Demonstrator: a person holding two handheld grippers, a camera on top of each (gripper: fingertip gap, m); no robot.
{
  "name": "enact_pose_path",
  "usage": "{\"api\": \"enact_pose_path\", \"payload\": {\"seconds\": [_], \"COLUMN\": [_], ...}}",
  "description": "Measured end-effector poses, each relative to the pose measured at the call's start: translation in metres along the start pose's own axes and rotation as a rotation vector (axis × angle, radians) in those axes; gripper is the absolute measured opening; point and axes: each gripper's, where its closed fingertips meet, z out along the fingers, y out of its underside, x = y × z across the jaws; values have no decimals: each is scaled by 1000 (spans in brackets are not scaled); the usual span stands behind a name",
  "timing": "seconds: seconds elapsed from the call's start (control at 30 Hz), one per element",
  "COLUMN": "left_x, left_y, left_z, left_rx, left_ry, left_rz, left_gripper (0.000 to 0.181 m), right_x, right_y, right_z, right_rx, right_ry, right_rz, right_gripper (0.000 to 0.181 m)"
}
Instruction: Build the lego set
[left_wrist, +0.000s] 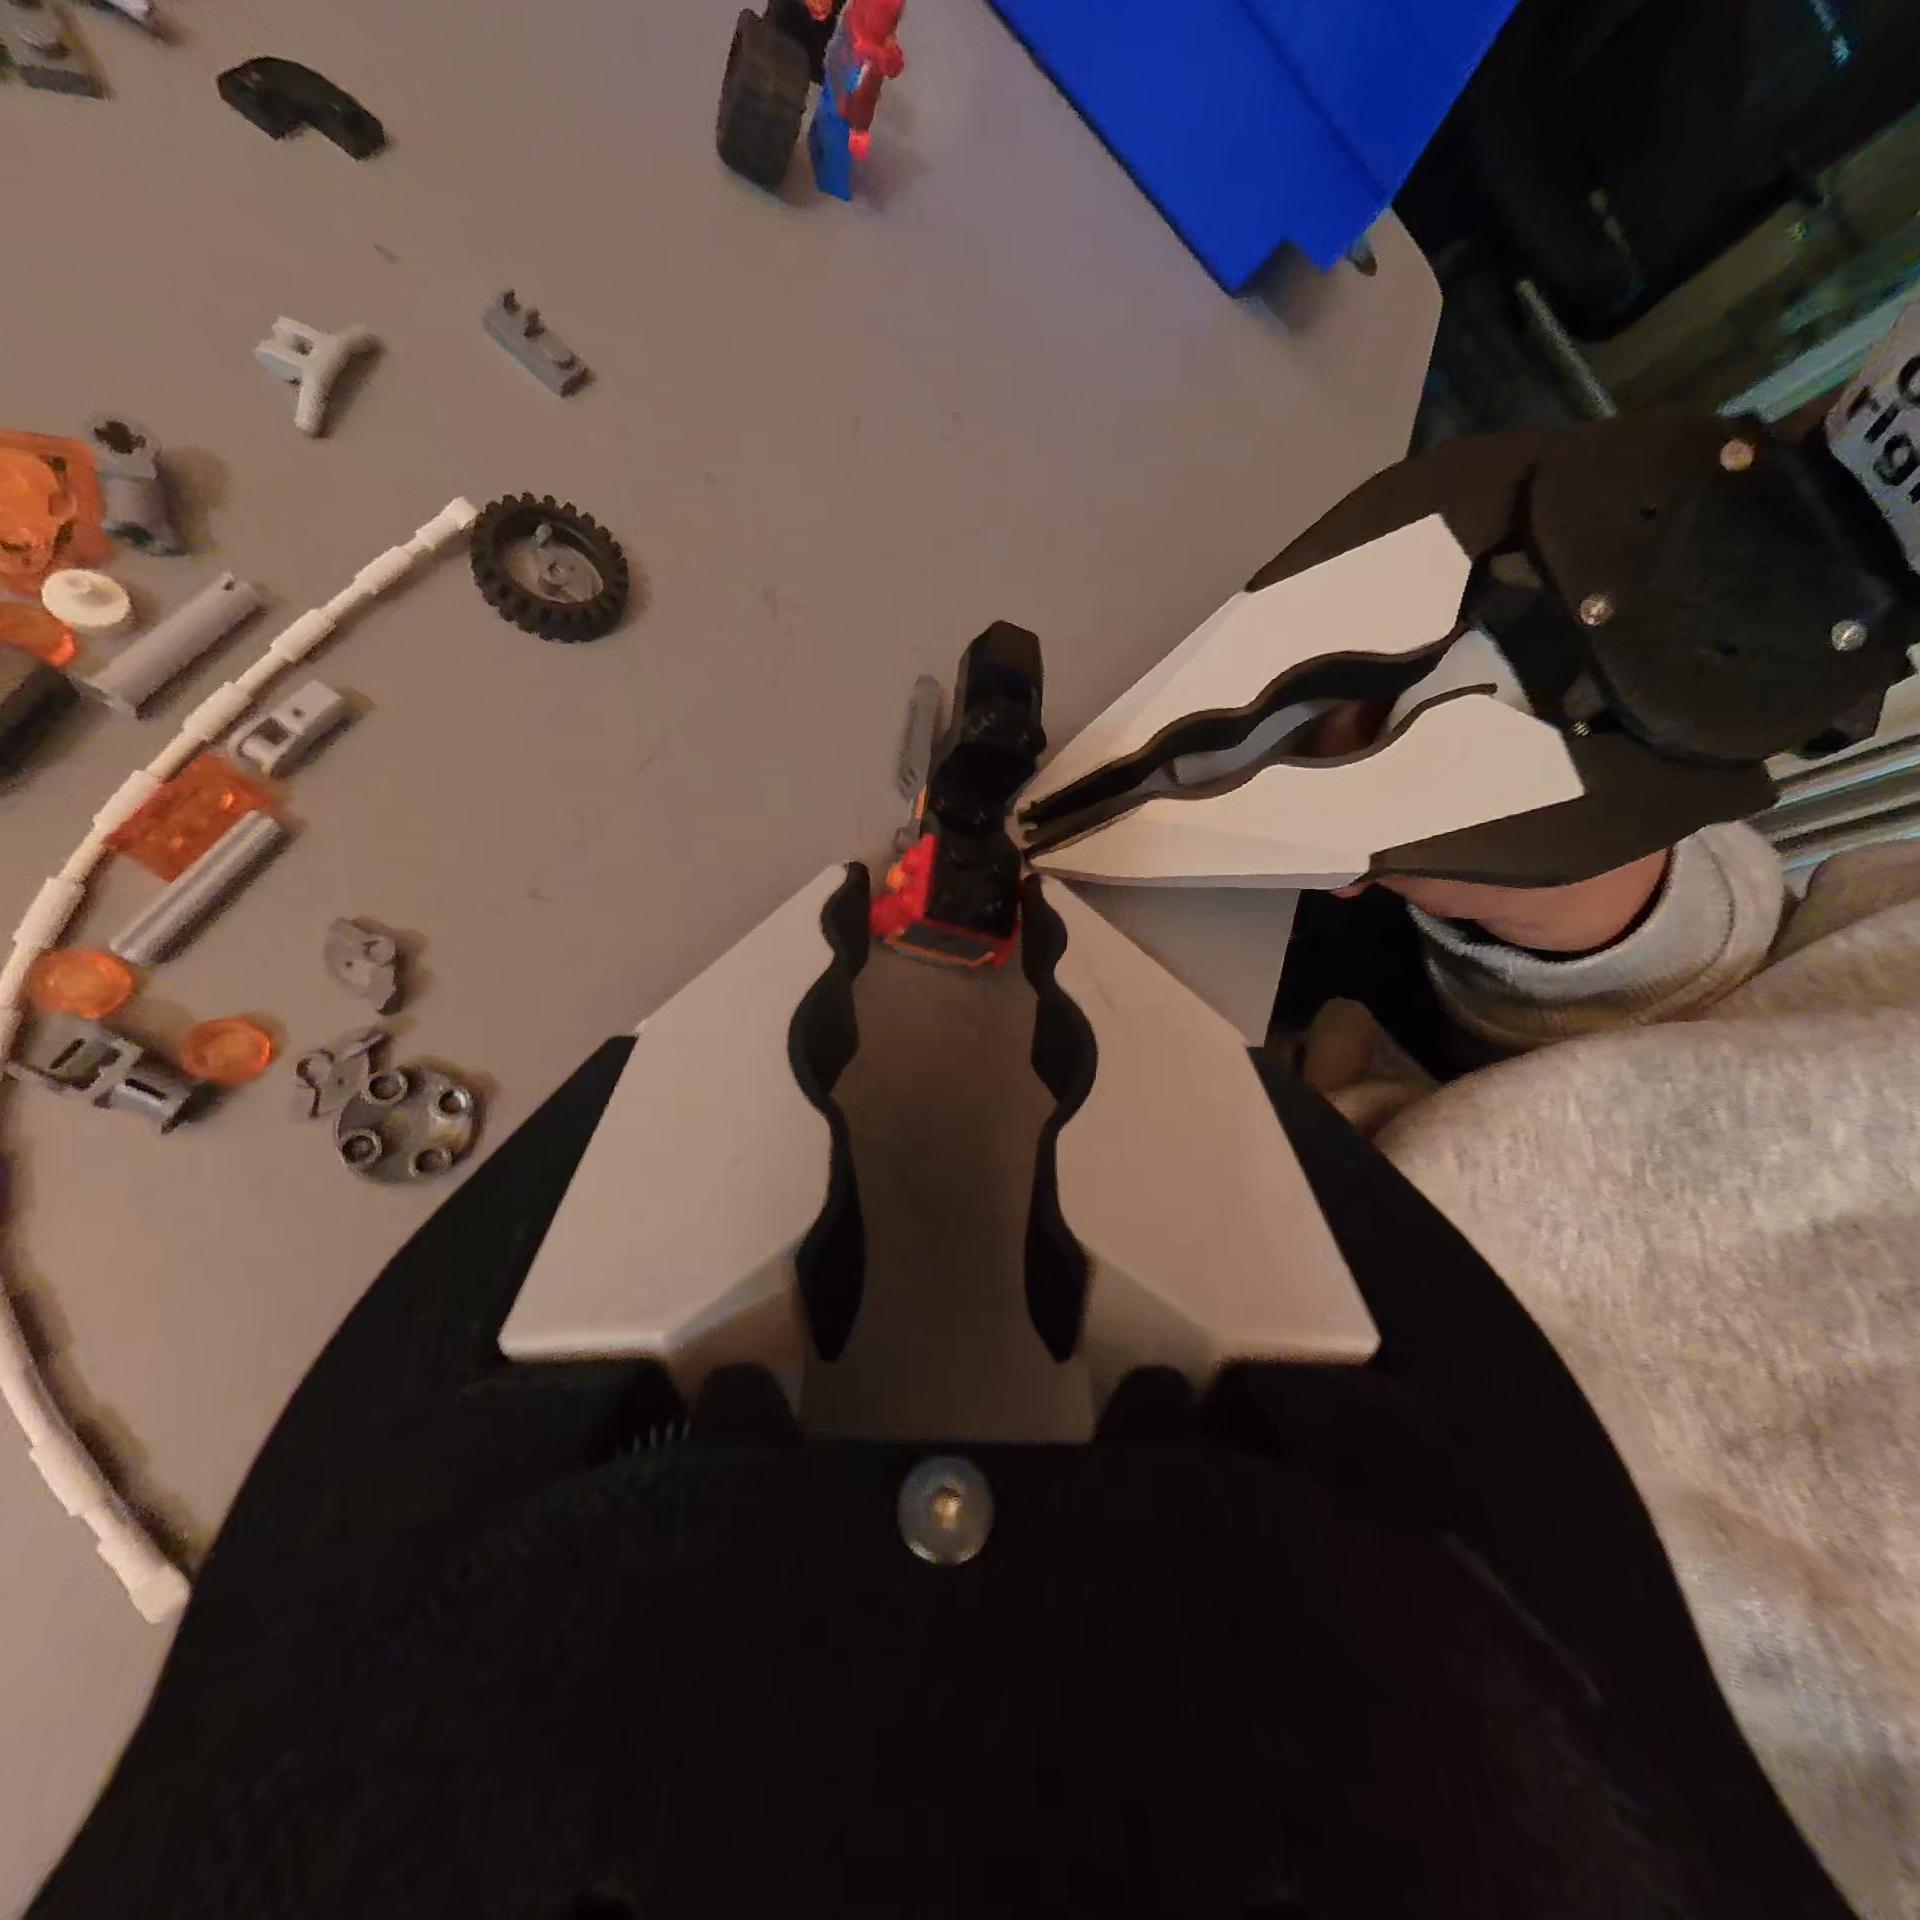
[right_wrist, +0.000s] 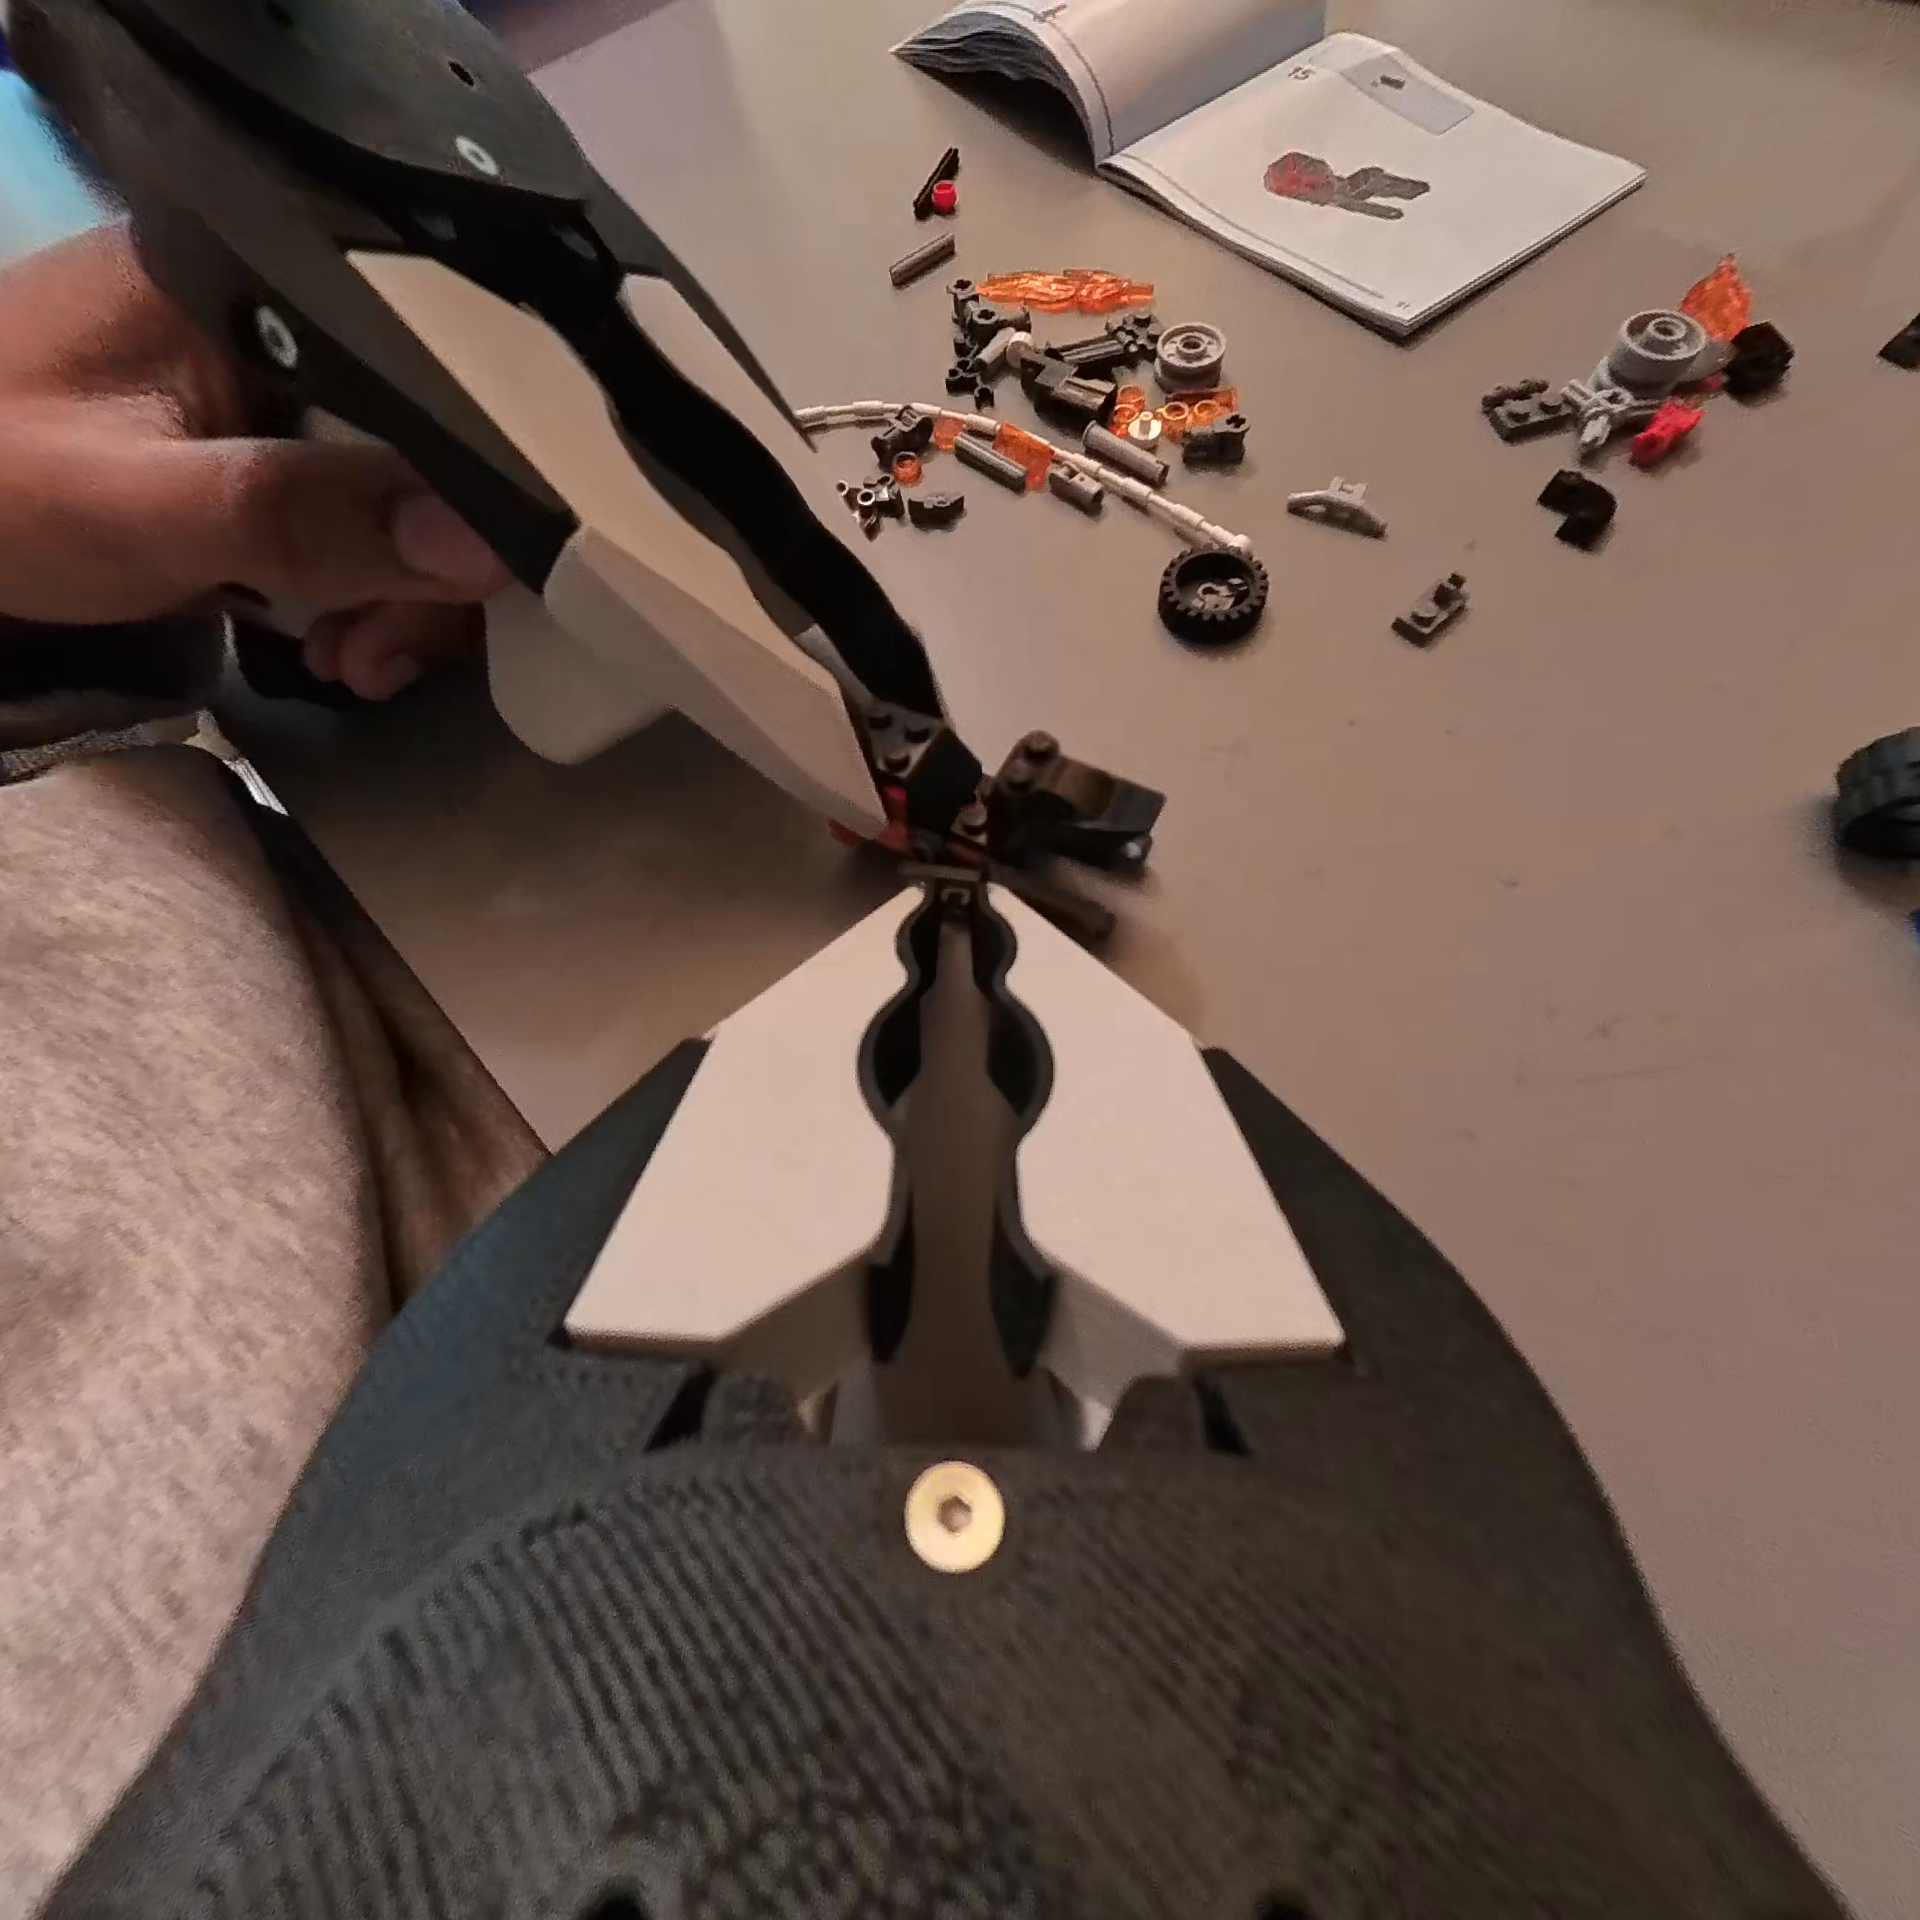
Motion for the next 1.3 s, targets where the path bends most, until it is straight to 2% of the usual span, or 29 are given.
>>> {"api": "enact_pose_path", "payload": {"seconds": [0.03,0.33,0.53,0.87,1.3], "left_x": [0,-2,-2,-1,8], "left_y": [0,-7,-8,-8,-3], "left_z": [-1,-9,-9,-8,-8], "left_rx": [9,103,116,122,63], "left_ry": [10,161,171,163,222], "left_rz": [-29,-300,-317,-320,-234], "left_gripper": [27,27,27,27,28], "right_x": [0,-6,-5,-4,-4], "right_y": [0,-10,-23,-21,-25], "right_z": [0,2,-2,2,-4], "right_rx": [-1,47,106,77,65], "right_ry": [4,-14,-26,-9,34], "right_rz": [-2,24,80,85,-120], "right_gripper": [4,4,4,4,4]}}
